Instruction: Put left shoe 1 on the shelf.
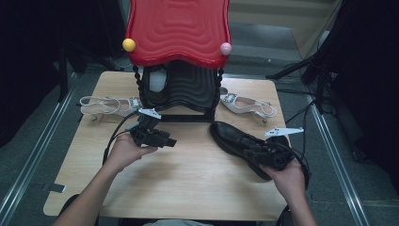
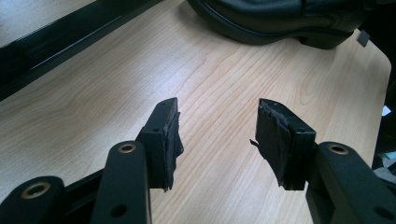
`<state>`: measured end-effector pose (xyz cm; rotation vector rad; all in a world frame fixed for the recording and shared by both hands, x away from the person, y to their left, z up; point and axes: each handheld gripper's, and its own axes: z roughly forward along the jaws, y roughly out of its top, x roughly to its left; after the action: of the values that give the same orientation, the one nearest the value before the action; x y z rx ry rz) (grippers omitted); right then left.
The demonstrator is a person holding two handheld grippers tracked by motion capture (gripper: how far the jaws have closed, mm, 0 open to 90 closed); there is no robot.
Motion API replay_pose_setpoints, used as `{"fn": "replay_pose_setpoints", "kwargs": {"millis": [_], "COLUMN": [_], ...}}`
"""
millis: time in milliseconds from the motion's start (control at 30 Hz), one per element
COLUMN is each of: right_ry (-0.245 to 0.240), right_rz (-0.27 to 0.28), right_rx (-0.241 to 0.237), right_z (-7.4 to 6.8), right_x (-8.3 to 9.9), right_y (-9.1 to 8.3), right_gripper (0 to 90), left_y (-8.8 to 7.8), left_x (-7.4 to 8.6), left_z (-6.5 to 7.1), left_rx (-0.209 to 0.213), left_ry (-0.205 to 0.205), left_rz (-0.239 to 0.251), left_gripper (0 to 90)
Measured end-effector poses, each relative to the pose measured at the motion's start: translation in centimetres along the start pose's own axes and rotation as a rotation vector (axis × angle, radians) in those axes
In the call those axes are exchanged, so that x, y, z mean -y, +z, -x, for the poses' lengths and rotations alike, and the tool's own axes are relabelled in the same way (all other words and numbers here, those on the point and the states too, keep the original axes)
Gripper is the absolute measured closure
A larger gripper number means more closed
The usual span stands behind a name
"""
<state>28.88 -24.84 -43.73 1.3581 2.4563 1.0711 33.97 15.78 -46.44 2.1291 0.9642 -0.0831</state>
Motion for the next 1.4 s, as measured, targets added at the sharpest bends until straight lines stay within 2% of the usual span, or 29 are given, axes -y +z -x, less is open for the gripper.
{"fn": "replay_pose_setpoints", "kwargs": {"millis": [267, 400, 533, 667, 900, 967, 1033, 1100, 1300, 1400], "right_ry": [0.008, 0.002, -0.006, -0.002, 0.021, 0.023, 0.023, 0.003, 0.006, 0.03], "right_rz": [-0.026, -0.071, -0.094, -0.081, -0.054, -0.077, -0.112, -0.134, -0.176, -0.18], "right_rx": [0.028, 0.043, 0.028, 0.013, 0.029, 0.036, 0.02, 0.018, -0.001, -0.044], "right_z": [0.8, 1.3, 1.6, 1.6, 2.5, 2.8, 3.0, 2.7, 2.4, 2.6], "right_x": [0.8, 1.0, 0.6, 0.5, 0.8, 0.8, 0.7, 0.3, -0.6, -0.8], "right_y": [-0.7, -0.1, 0.7, 0.4, -1.1, -0.7, 0.2, 1.1, 3.3, 4.0], "right_gripper": [65.5, 65.2, 67.8, 68.1, 66.2, 63.3, 62.9, 64.1, 70.0, 77.9], "left_y": [0.1, 0.0, -0.2, -0.3, -0.4, -0.3, -0.3, -0.4, -0.3, -0.1], "left_x": [-0.1, -0.1, 0.1, 0.5, 0.8, 0.8, 0.8, 0.9, 1.0, 1.0], "left_z": [-0.2, -0.1, -0.1, -0.3, -0.3, -0.2, -0.2, -0.2, -0.3, -0.2], "left_rx": [-0.002, -0.007, -0.013, -0.019, -0.023, -0.027, -0.028, -0.025, -0.025, -0.025], "left_ry": [-0.003, 0.005, 0.0, -0.004, -0.011, -0.01, -0.013, -0.01, -0.014, -0.007], "left_rz": [0.007, 0.01, 0.017, 0.017, 0.02, 0.019, 0.019, 0.023, 0.02, 0.019], "left_gripper": [49.8, 49.7, 49.7, 49.7, 49.8, 49.7, 49.7, 49.7, 50.4, 51.8]}}
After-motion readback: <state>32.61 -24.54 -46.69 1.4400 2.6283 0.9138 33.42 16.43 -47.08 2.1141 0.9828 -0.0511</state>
